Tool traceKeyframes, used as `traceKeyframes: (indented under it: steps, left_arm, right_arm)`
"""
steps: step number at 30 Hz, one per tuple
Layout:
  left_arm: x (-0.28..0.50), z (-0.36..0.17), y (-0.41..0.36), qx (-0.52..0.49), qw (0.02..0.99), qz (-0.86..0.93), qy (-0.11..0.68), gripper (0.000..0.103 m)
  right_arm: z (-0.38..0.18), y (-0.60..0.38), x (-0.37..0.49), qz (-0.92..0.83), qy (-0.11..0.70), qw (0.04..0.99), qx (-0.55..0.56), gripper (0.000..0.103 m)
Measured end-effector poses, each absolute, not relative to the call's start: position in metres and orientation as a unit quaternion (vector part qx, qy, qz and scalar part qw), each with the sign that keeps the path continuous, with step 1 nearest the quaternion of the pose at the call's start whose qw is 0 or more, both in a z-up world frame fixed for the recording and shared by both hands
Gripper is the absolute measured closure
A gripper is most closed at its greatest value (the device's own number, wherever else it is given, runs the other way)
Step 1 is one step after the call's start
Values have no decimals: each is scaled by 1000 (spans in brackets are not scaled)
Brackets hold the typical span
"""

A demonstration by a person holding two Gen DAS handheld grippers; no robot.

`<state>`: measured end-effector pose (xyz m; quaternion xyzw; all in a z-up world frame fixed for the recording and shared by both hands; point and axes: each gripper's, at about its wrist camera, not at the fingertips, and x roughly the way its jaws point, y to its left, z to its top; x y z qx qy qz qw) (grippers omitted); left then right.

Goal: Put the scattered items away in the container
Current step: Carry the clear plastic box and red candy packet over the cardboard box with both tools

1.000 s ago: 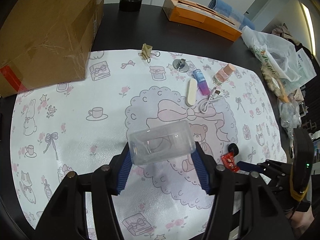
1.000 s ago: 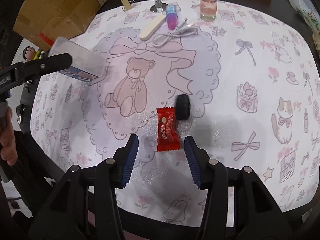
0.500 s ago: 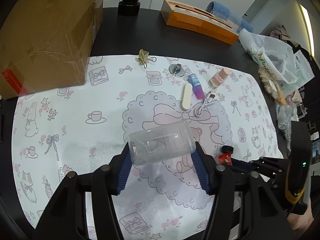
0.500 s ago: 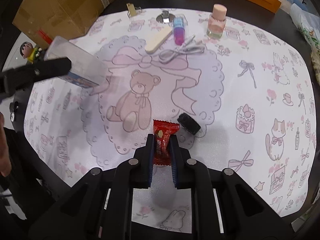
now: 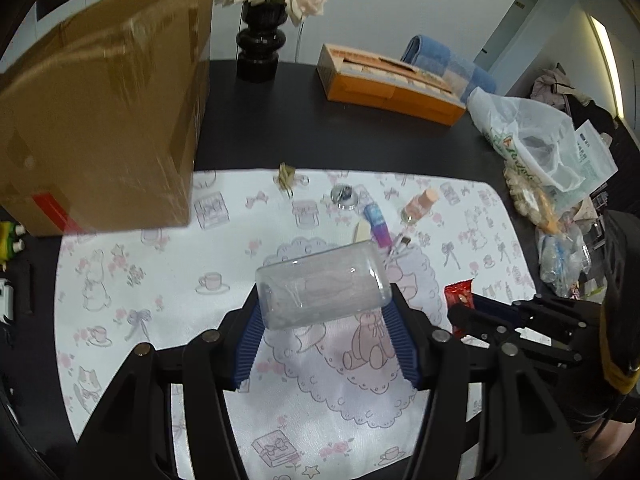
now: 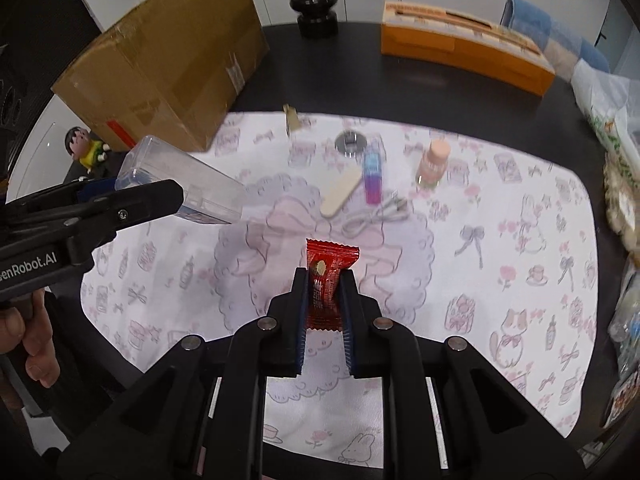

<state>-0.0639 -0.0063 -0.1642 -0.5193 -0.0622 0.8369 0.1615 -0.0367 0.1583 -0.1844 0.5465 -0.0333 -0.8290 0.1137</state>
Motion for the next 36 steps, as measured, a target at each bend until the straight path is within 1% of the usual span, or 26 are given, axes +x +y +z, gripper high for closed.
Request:
traceKeyframes:
  steps: [14,26,32,36]
  left_arm:
    - [-82,-94,-17,-474,166,862,-62,47]
    - [-106,-47,-44,-434,150,886,-65,47]
    - [-123,-24,-84,-416,119,899,-71,47]
    - [-136,-18,-116,-412,93,904,-73,47]
  right_arm:
    - [-103,146,-80,-863,-29,114,492,88]
    - [-52,104,-119,-877,-13,147,458,88]
    - [-28,71,-150,-879,-14,170,444,88]
    - [-18,39,-171,-876,-11,193,443,88]
